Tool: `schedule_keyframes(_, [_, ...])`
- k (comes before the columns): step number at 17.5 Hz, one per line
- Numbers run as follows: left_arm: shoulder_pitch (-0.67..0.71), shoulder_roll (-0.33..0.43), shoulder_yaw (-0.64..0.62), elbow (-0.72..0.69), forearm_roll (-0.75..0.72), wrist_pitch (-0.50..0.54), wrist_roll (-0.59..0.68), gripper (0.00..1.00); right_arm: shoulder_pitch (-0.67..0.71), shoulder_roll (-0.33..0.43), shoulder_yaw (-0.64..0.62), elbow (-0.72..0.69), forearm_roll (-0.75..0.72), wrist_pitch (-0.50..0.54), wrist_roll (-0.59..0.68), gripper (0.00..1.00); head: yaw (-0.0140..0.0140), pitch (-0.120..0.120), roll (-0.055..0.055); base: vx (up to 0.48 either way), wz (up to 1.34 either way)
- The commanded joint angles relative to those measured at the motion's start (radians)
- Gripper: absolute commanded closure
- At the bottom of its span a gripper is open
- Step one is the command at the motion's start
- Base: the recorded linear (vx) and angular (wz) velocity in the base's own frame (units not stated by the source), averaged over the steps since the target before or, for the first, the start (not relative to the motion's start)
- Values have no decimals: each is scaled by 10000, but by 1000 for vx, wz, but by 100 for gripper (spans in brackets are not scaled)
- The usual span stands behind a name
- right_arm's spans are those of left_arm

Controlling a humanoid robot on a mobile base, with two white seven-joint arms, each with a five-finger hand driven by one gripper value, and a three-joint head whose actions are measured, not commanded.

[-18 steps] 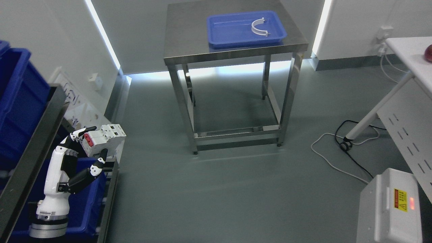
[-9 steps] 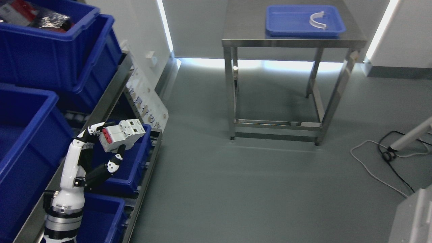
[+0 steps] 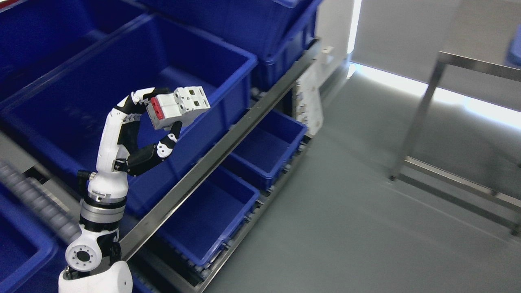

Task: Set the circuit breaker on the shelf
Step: 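Carry the breaker in the left hand while turning toward the bin shelf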

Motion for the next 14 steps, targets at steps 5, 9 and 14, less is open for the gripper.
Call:
schedule_keyframes(5, [-1344,184,-1254,-9,1,1841,720,94,156,-175,0,0,-8,-501,13,0,-3,20,0,-85,914])
schedule_keyframes(9, [-1329,184,-1790,-9,1,2041,1178,93,171,-175,0,0,-8,-501,13,0,-3,23,0,-52,47])
schedule_keyframes(14, [-1283,184,-2586,-9,1,2194,1625,93,156,-175,0,0,-8,-501,13,0,-3,24,0,-5,-75])
